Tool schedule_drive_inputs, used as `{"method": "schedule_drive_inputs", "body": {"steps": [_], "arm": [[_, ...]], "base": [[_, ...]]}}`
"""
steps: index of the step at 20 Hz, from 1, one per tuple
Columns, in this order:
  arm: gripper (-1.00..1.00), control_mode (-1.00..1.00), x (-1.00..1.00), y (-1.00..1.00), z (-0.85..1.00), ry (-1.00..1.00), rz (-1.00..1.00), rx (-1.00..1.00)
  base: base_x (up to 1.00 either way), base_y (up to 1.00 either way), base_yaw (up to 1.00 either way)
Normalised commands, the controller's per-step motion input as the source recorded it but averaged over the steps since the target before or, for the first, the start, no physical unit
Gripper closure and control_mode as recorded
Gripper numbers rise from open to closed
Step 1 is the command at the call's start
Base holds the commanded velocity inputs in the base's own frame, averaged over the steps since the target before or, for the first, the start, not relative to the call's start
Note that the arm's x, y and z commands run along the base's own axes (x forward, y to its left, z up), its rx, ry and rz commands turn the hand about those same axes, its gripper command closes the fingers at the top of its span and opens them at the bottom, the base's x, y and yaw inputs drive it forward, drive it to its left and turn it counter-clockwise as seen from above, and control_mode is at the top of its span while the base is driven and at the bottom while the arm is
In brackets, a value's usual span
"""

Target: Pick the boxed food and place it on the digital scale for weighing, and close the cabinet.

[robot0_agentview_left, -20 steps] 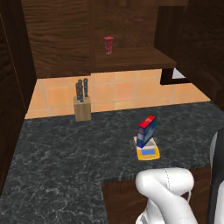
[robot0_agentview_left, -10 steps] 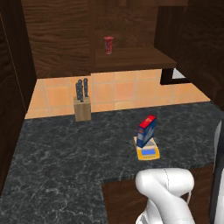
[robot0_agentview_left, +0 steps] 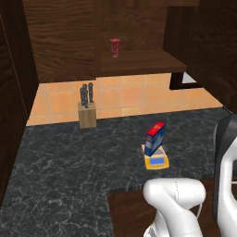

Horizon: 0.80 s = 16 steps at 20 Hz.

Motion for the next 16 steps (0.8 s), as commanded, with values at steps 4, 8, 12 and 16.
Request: {"method": "schedule_drive_inputs", "body": {"steps": [4, 8, 12, 16], "arm": [[-1.0, -1.0, 0.28, -0.11, 0.0, -0.17, -0.05, 0.02], [-1.0, -1.0, -0.08, 0.0, 0.0, -0.18, -0.06, 0.05], [-1.0, -1.0, -0.22, -0.04, 0.11, -0.19, -0.07, 0.03], [-1.0, -1.0, -0.03, -0.29, 0.03, -0.06, -0.07, 0.01]], "base": [[0.0, 0.0, 0.0], [0.0, 0.0, 0.0], [0.0, 0.0, 0.0], [0.0, 0.0, 0.0]]}}
